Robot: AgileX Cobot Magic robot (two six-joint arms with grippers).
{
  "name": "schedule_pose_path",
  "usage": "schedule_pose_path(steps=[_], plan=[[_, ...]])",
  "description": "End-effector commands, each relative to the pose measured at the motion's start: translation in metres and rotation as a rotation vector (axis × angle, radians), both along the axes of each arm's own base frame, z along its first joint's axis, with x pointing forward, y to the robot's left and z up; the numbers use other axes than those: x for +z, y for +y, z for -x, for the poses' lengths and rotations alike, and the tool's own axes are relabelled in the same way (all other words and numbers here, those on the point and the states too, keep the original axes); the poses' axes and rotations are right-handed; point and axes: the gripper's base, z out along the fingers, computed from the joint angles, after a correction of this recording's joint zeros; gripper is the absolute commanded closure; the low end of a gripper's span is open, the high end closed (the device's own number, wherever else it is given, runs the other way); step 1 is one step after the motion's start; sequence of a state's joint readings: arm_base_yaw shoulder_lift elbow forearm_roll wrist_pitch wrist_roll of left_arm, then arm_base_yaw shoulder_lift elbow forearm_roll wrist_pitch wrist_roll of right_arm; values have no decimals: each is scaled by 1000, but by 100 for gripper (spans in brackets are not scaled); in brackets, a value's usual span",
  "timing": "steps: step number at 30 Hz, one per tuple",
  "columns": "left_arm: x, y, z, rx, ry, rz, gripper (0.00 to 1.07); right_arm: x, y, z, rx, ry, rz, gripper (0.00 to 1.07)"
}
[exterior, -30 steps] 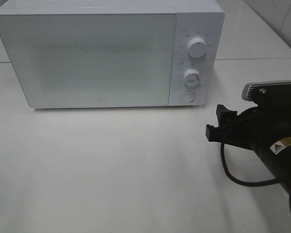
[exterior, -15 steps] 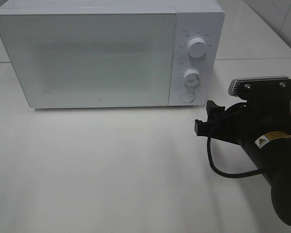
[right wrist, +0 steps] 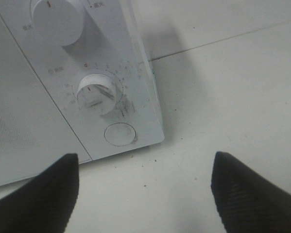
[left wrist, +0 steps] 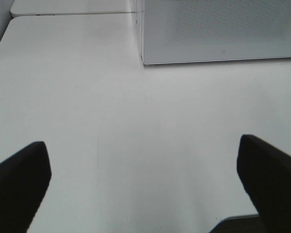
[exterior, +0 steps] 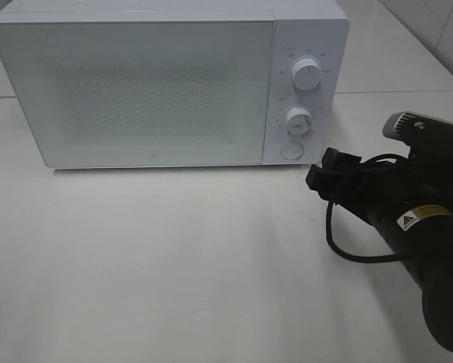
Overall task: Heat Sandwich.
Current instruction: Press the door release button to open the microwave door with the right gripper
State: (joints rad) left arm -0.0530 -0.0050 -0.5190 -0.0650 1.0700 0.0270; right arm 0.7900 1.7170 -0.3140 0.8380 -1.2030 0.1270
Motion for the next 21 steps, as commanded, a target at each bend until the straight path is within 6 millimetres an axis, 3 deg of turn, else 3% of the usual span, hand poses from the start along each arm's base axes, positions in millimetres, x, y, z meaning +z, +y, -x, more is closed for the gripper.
schedule_pose_path(steps=[1, 11, 16, 19, 20, 21], plan=[[-1, 0, 3, -1, -20, 5, 7, 5, 1, -2, -53, -55, -180, 34], [-1, 0, 3, -1, -20, 5, 7, 5, 1, -2, -165, -35, -600, 43], [-1, 0, 3, -1, -20, 5, 7, 3, 1, -1, -235, -5, -827, 53], [-1, 0, 3, -1, -20, 5, 7, 3, 1, -1, -289, 1, -1023, 66], [-1, 0, 3, -1, -20, 5, 7, 3, 1, -1, -289, 1, -1023, 66], [-1, 0, 3, -1, -20, 5, 7, 3, 1, -1, -309, 4, -1098, 74]])
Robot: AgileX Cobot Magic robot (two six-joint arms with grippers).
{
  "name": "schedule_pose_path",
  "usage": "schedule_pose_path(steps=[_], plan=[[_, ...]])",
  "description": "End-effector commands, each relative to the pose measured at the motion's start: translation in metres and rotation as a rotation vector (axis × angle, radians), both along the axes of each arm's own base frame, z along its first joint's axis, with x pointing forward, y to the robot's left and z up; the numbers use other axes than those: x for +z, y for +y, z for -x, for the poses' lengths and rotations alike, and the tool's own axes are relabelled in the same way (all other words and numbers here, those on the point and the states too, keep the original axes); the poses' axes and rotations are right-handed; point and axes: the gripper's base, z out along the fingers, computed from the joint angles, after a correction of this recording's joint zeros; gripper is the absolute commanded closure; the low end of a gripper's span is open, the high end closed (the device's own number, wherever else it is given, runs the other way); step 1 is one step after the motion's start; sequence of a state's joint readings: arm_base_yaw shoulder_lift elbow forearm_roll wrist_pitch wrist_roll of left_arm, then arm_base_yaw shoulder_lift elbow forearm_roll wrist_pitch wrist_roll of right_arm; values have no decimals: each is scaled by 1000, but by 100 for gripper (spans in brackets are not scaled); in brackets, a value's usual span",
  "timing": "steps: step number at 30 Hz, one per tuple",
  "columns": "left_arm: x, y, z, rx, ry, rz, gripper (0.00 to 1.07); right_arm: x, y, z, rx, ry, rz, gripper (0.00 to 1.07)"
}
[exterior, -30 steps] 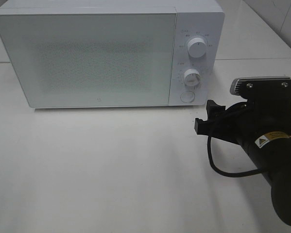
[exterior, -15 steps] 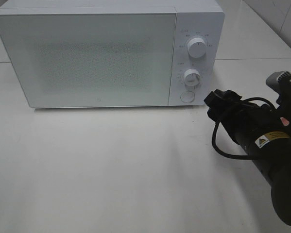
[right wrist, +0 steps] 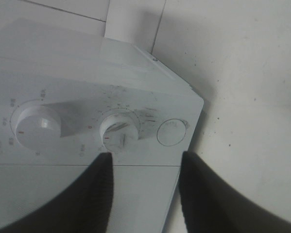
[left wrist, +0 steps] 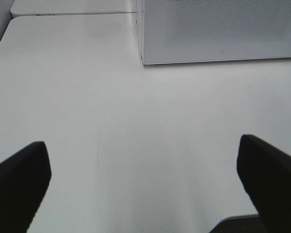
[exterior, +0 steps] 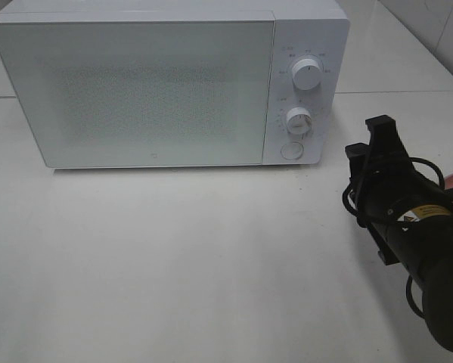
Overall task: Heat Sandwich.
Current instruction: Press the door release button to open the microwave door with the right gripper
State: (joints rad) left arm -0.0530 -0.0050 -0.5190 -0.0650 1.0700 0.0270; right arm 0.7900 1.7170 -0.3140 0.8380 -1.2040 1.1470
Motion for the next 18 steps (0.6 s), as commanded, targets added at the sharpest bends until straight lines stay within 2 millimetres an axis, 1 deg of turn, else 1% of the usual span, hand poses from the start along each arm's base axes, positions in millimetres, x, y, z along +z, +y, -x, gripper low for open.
schedule_pose_path(steps=[1, 2, 3, 4, 7, 8, 9, 18], plan=[[-1, 0, 3, -1, -20, 5, 7, 2, 2, -1, -37, -20, -142, 77], [-1, 0, 3, -1, -20, 5, 7, 2, 2, -1, -42, -10, -165, 82], [-1, 0, 3, -1, -20, 5, 7, 2, 2, -1, -42, -10, -165, 82], [-1, 0, 3, -1, -20, 5, 7, -1, 2, 0, -45, 21, -185, 90], [-1, 0, 3, -1, -20, 5, 7, -4, 3, 1, -36, 56, -186, 102], [-1, 0, 3, -1, -20, 5, 7, -4, 3, 1, -36, 56, -186, 102], [-1, 0, 3, -1, -20, 5, 7, -4, 4, 1, -23, 57, -185, 107], [-1, 0, 3, -1, -20, 5, 7, -4, 6, 1, -11, 62, -208, 107]])
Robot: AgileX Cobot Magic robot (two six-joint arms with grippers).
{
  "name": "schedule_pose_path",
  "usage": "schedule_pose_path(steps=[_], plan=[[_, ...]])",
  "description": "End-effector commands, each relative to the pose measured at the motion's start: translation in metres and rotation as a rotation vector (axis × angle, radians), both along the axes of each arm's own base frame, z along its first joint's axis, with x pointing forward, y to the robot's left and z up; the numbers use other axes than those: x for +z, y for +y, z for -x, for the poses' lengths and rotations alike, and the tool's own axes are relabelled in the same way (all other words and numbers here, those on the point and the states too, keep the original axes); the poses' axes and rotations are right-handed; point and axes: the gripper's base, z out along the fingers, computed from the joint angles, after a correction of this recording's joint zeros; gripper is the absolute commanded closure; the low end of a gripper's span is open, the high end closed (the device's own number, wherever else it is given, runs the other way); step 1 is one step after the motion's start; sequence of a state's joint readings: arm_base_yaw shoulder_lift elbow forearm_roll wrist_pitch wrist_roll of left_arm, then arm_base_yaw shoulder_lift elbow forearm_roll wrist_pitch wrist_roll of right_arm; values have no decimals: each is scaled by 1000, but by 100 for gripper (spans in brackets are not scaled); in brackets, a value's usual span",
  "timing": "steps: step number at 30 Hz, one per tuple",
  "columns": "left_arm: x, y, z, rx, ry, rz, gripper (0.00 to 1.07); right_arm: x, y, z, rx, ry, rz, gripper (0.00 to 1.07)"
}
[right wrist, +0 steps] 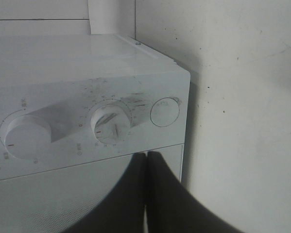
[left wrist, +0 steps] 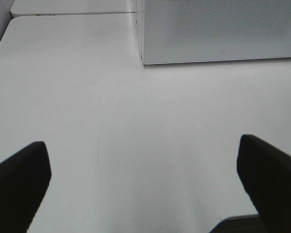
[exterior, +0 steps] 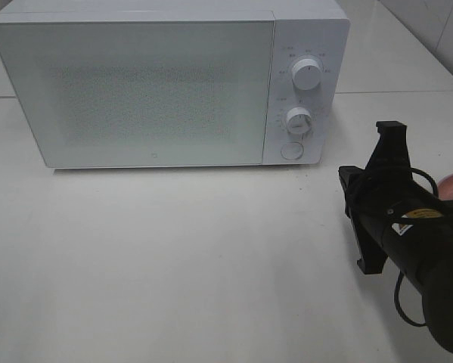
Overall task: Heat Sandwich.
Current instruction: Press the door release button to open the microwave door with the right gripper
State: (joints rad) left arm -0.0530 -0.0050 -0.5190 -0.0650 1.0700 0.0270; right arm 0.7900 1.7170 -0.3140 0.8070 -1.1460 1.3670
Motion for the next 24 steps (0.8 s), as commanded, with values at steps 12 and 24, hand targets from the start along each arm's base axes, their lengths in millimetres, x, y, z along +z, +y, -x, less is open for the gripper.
schedule_pose_path(steps=[12, 24], plan=[[-1, 0, 3, -1, -20, 4, 7, -13, 13, -21, 35, 44, 6, 107], [-1, 0, 3, -1, -20, 5, 7, -27, 35, -45, 35, 56, 0, 107]])
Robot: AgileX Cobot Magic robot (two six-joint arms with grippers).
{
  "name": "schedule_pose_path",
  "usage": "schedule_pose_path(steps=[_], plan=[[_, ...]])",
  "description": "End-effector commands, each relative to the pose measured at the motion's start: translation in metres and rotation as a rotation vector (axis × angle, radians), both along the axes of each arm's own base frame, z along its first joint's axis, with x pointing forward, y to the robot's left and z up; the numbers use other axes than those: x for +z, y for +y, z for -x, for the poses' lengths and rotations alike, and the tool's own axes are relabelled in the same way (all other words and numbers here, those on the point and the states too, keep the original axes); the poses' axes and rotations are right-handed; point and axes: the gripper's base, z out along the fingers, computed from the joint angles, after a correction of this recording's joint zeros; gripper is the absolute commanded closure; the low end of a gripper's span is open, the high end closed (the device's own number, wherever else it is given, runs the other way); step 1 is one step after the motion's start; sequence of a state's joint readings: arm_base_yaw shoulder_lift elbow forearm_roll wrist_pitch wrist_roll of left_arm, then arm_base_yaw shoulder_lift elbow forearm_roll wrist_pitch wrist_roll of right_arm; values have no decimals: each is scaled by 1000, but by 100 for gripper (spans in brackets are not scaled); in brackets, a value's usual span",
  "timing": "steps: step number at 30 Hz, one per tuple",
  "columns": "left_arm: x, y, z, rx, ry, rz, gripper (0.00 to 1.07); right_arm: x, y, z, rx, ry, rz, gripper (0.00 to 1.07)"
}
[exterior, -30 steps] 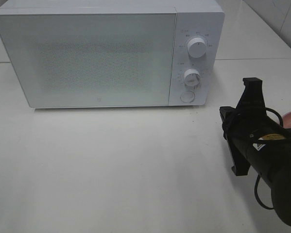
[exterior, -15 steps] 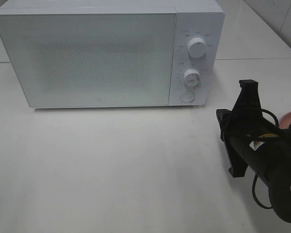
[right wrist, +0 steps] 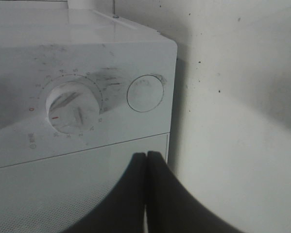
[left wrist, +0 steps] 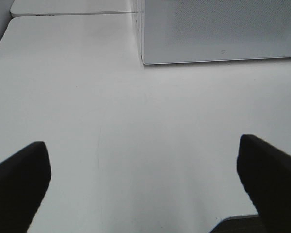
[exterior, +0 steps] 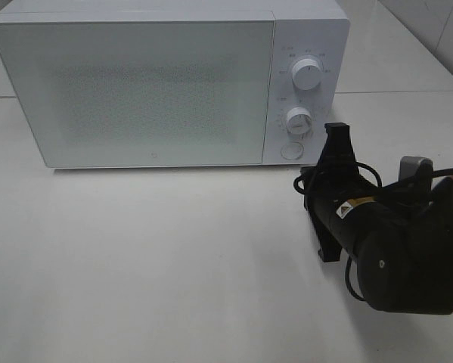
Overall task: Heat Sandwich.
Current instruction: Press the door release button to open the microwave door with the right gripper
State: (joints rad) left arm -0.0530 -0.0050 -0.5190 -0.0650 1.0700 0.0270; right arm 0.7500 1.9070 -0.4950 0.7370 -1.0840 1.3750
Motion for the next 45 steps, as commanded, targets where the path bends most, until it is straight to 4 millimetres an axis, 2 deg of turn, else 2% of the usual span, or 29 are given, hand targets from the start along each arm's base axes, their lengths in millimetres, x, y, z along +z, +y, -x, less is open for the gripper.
schedule_pose_path(steps=[1, 11, 26, 38, 45], plan=[[-1, 0, 3, -1, -20, 5, 7, -2, 4, -11, -2, -2, -12, 107], [-1, 0, 3, -1, -20, 5, 7, -8, 6, -48, -12, -2, -27, 107], [-1, 0, 3, -1, -20, 5, 7, -20, 0, -85, -58, 48, -48, 107], [-1, 0, 3, -1, -20, 5, 7, -31, 6, -98, -85, 63, -60, 107], [-1, 0, 3, -1, -19, 5, 7, -26, 4, -101, -99, -4, -48, 107]])
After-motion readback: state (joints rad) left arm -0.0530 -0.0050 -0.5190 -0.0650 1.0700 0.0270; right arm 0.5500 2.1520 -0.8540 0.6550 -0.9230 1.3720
